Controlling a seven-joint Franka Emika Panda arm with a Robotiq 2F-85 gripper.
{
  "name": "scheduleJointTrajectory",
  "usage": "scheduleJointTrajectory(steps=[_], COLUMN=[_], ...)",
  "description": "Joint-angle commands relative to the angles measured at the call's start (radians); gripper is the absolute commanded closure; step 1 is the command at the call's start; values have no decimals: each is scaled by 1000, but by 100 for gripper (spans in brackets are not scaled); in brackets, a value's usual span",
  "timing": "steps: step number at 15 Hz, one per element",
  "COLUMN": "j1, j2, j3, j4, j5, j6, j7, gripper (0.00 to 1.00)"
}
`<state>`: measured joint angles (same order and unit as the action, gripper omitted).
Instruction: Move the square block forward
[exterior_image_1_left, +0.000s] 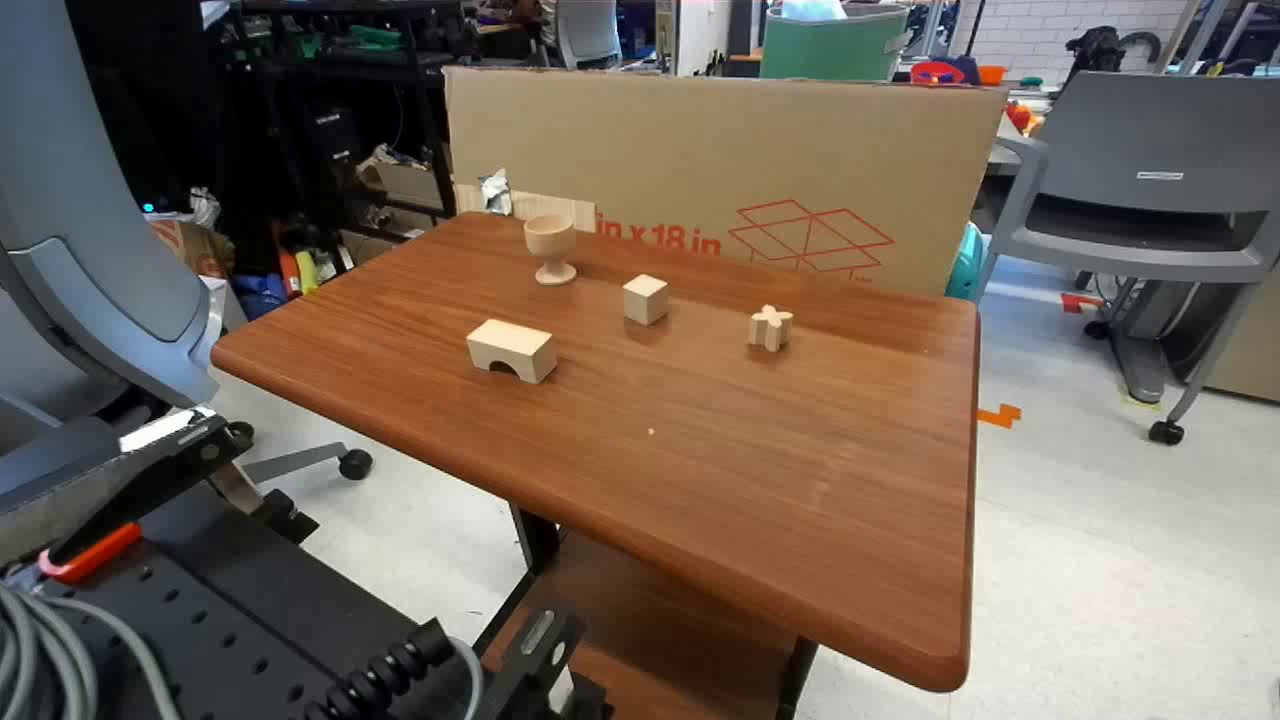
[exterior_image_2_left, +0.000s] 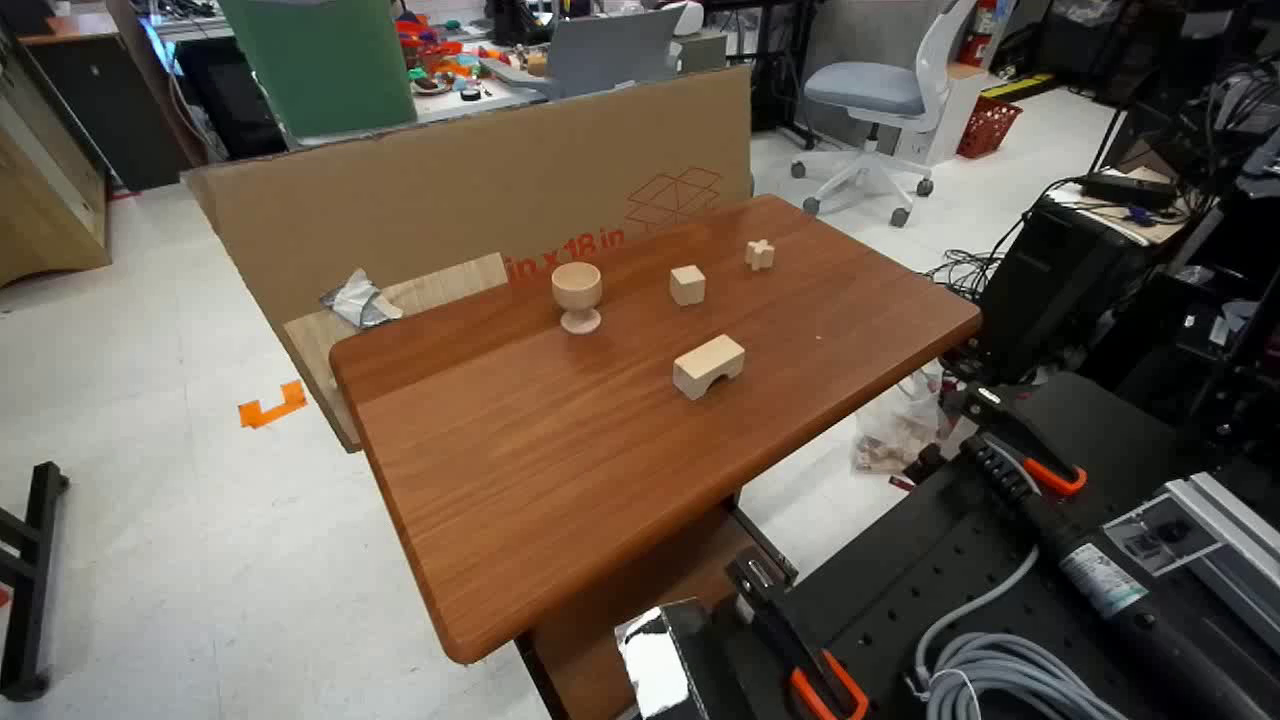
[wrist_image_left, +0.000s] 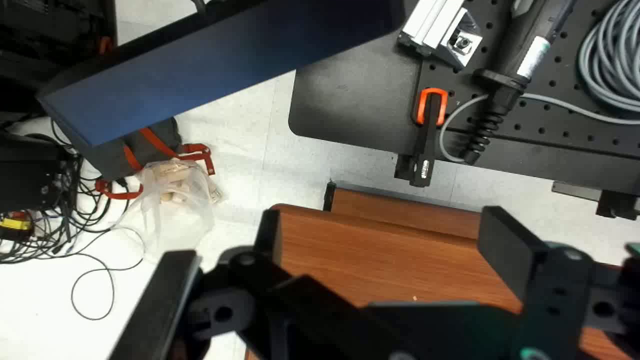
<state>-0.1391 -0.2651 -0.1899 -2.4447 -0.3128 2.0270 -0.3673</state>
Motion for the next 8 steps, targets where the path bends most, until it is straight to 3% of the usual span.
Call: scheduleJointTrajectory(steps=[1, 8], j1=[-1, 25], j2=[0, 41], j3=[2, 27], j4=[2, 60], j5=[1, 25], j6=[-3, -43], j7=[0, 3], gripper=[0, 0])
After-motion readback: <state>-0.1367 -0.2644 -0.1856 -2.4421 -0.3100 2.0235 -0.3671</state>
